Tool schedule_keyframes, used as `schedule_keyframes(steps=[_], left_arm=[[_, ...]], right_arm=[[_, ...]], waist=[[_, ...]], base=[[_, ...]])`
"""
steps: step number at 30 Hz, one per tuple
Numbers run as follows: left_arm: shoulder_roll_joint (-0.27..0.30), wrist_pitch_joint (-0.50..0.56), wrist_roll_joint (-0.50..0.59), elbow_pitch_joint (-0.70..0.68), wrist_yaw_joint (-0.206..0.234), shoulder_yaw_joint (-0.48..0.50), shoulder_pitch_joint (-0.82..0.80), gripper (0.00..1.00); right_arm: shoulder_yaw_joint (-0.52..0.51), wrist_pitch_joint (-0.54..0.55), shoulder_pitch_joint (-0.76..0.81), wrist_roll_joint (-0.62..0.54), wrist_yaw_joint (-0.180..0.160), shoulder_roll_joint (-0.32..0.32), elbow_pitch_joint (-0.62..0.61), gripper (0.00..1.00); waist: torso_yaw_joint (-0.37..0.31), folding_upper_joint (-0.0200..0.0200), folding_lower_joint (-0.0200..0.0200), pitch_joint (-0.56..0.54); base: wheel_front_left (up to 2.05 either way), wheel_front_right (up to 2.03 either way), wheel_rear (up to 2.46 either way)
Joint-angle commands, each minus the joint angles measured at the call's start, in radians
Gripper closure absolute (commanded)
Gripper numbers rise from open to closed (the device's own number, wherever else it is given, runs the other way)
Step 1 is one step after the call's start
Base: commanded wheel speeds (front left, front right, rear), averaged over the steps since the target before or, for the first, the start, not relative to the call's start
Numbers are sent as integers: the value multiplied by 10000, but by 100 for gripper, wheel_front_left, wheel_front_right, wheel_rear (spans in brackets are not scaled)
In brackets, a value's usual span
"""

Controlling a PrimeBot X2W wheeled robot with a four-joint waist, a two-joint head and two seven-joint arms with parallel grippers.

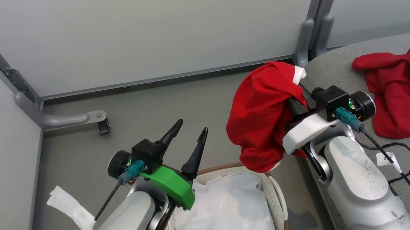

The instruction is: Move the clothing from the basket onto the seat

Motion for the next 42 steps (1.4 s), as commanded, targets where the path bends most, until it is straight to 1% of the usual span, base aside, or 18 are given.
schedule_keyframes(steps=[1,6,10,14,17,23,26,30,33,36,39,42], left_arm=[[-66,-33,110,-45,-61,140,259,0],[-236,-35,499,-183,-199,574,439,0],[-265,-36,838,-260,-289,849,474,0],[-331,-36,1168,-245,-358,993,384,0],[-364,-37,1431,-230,-417,1034,262,0],[-283,-37,1780,-97,-505,892,0,0],[-196,-36,1890,3,-545,713,-115,0],[-62,-37,1943,115,-579,486,-251,0],[16,-37,1924,192,-595,289,-357,0],[67,-35,1856,220,-587,89,-459,0],[111,-35,1798,203,-591,-61,-541,0],[69,-35,1771,121,-588,-202,-643,0]], right_arm=[[-87,-49,115,-81,-14,-32,-73,100],[-273,-49,-20,-262,-14,-36,-176,100],[-366,-49,-216,-383,-14,-38,-280,100],[-685,-49,-330,-534,-14,-38,-452,100],[-987,-49,-269,-625,-14,-29,-649,100],[-1558,-49,-19,-583,-14,-22,-963,100],[-1764,-49,145,-475,-14,-16,-1026,100],[-1873,-49,313,-295,-14,-15,-1154,100],[-1917,-49,416,-210,-14,-9,-1175,100],[-2010,-49,500,-172,-14,-13,-1207,100],[-1947,-49,440,-218,-14,-7,-1111,100],[-1911,-47,195,-473,-14,-25,-970,100]], waist=[[-59,49,0,153],[-390,49,0,457],[-1013,49,0,774],[-1874,49,0,1129],[-2643,49,0,1426],[-4108,49,0,1968],[-4749,49,0,2214],[-5385,49,0,2483],[-5665,49,0,2623],[-5708,49,0,2730],[-5663,49,0,2811],[-5399,49,0,2892]], base=[[0,0,0],[0,0,0],[0,0,0],[0,0,0],[0,0,0],[0,0,0],[0,0,0],[0,0,0],[0,0,0],[0,0,0],[0,0,0],[0,0,0]])
